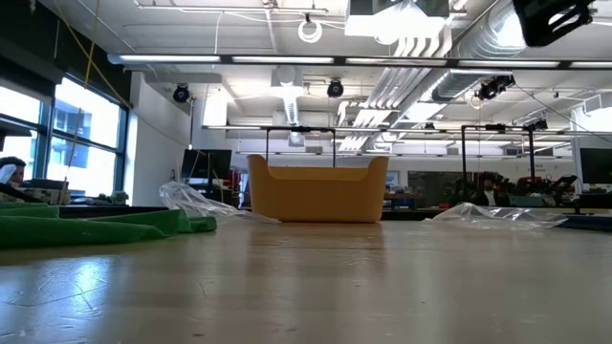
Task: Roll bandage
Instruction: Roll the blue bandage
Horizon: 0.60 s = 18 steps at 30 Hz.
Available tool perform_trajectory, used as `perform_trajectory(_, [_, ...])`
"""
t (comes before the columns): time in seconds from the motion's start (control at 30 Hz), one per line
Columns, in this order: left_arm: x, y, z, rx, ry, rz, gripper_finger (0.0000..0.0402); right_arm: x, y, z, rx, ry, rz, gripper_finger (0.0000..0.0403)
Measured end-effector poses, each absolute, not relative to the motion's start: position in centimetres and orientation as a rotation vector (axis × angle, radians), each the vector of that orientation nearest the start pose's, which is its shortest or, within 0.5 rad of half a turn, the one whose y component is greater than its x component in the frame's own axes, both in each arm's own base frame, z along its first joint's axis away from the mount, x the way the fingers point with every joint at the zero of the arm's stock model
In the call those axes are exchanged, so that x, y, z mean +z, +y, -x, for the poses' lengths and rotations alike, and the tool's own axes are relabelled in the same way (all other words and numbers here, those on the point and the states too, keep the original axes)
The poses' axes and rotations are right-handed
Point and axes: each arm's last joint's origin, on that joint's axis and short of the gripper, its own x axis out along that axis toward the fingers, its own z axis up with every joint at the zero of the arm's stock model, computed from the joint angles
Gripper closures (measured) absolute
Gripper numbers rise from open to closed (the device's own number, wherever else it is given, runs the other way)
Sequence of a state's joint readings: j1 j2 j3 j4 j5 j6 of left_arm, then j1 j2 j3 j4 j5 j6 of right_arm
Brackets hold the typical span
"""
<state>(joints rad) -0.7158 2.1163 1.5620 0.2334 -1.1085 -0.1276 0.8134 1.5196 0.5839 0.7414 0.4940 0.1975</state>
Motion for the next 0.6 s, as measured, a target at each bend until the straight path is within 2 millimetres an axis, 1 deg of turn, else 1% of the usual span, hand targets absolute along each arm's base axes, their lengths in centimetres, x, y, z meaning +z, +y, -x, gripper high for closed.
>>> perform_trajectory(0.07, [22.5,-29.5,-37.0,0.394,0.185,-0.164,0.0394,19.4,21.0,-20.9,0.346,0.172,-0.094,0.0390])
perform_trajectory(0.17, [22.2,-29.9,-36.4,0.384,0.209,-0.195,0.0394,21.0,22.5,-20.7,0.446,0.130,-0.096,0.0399])
perform_trajectory(0.3, [21.4,-29.8,-36.2,0.379,0.253,-0.163,0.0394,23.7,24.4,-20.6,0.553,0.059,-0.069,0.0401])
perform_trajectory(0.47, [21.1,-29.6,-36.0,0.405,0.264,-0.155,0.0394,26.2,26.1,-20.7,0.643,0.064,-0.052,0.0402])
perform_trajectory(0.53, [21.2,-29.6,-36.0,0.433,0.253,-0.158,0.0394,26.7,26.5,-20.8,0.653,0.092,-0.047,0.0402])
perform_trajectory(0.6, [21.3,-29.5,-36.0,0.470,0.238,-0.175,0.0394,26.5,26.5,-20.8,0.653,0.129,-0.048,0.0402])
